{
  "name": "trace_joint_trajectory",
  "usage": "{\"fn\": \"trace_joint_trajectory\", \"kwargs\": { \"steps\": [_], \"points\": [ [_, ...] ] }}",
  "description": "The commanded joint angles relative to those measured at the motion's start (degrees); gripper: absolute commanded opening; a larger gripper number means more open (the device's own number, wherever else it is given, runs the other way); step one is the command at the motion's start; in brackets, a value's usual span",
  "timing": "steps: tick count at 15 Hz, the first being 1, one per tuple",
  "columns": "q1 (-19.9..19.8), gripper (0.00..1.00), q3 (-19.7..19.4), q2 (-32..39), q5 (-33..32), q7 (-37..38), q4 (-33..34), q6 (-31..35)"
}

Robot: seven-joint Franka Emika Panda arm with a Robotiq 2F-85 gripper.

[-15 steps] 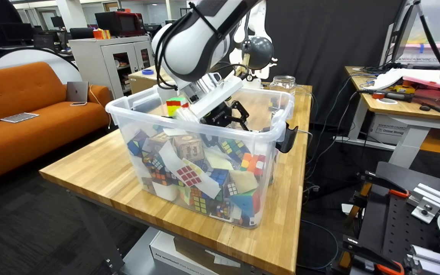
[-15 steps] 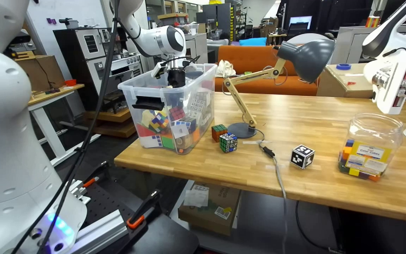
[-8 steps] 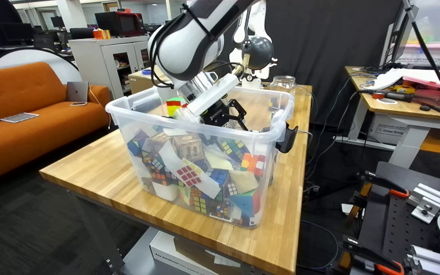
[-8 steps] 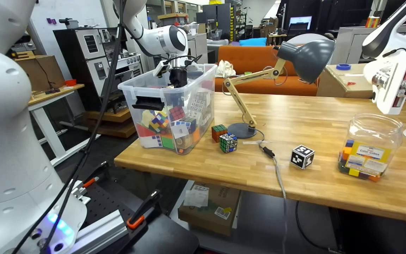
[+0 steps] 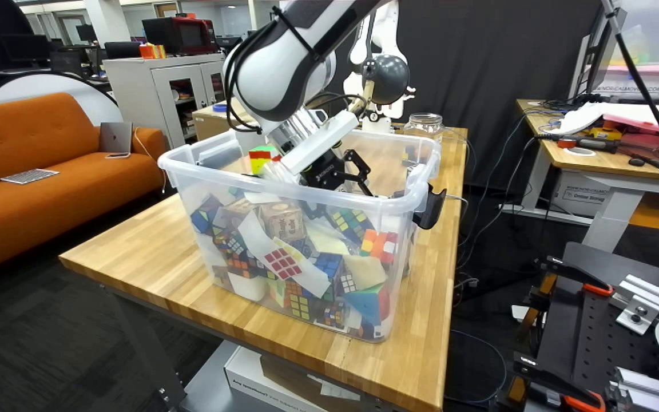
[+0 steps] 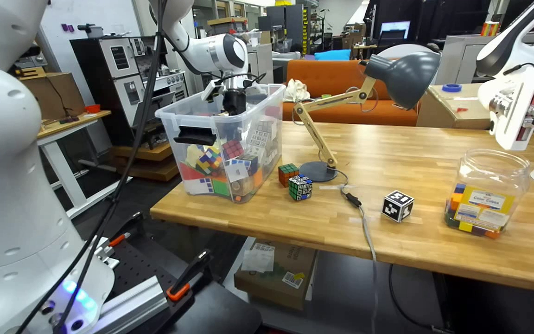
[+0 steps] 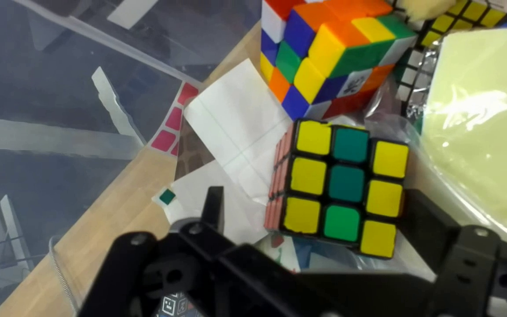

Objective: Remove one Rubik's cube from the container on the left and put it on the table

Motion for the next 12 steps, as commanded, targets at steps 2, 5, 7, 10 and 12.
{"fn": "trace_joint_trajectory", "kwargs": {
  "steps": [2,5,7,10,12],
  "points": [
    [-0.08,1.00,-0.11,0.56,1.58,-1.11,0.98,-1.71],
    [-0.03,1.00,-0.09,0.65,1.71,-1.09,1.06,-1.63],
    [-0.07,0.88,-0.07,0.67,1.85,-1.11,0.99,-1.36],
    [-0.27,0.58,0.07,0.81,2.50,-1.34,0.94,-1.10],
    [-0.33,0.45,0.08,1.00,3.04,-1.48,1.07,-1.25]
  ]
}}
